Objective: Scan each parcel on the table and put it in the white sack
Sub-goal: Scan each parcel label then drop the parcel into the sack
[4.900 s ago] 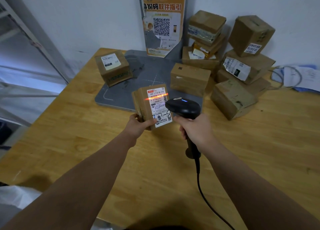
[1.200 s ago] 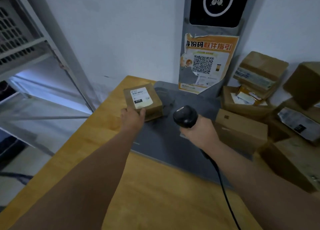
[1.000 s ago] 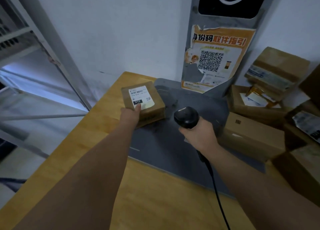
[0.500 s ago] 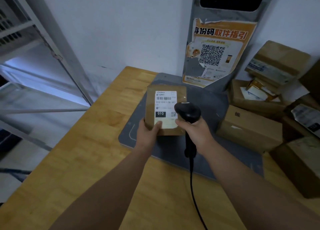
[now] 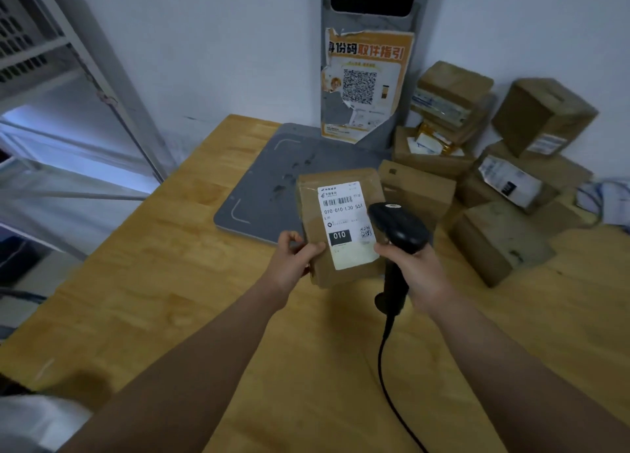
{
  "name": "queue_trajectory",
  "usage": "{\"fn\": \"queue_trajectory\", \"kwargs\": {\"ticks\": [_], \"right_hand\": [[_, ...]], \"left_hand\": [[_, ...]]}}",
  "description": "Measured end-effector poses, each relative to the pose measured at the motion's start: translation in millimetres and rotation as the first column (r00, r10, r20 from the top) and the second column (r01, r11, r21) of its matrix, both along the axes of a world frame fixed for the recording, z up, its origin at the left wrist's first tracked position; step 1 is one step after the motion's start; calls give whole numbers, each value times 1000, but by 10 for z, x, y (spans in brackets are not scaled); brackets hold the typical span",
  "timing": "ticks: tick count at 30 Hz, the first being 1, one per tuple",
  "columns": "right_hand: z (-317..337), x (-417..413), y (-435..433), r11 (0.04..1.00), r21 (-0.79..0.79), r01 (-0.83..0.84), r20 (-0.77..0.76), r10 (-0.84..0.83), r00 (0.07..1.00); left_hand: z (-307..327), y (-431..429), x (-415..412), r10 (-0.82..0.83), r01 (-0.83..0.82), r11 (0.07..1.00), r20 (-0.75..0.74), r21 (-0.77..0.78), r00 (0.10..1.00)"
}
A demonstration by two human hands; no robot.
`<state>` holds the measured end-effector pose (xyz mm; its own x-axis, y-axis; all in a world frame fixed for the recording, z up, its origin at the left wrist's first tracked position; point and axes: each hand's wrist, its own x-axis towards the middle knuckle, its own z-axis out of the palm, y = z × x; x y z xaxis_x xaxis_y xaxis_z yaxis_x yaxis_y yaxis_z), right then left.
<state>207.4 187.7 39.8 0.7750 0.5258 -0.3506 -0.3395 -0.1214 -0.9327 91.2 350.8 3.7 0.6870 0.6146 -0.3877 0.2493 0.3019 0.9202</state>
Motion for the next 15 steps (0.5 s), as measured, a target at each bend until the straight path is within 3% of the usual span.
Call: {"fn": "queue_trajectory", "kwargs": {"ticks": [5, 10, 15], "right_hand": [[88, -244, -477, 987, -158, 15, 253, 26, 967], [147, -525, -761, 962, -250, -113, 341, 197, 919], [168, -691, -883, 963, -271, -1, 341, 96, 935]], "left_hand": [[-9, -386, -200, -21, 20, 1000, -38, -17, 999], [-25, -684, -353, -21, 22, 999, -59, 23, 998], [-59, -828, -493, 21, -19, 999, -83, 26, 996]]}}
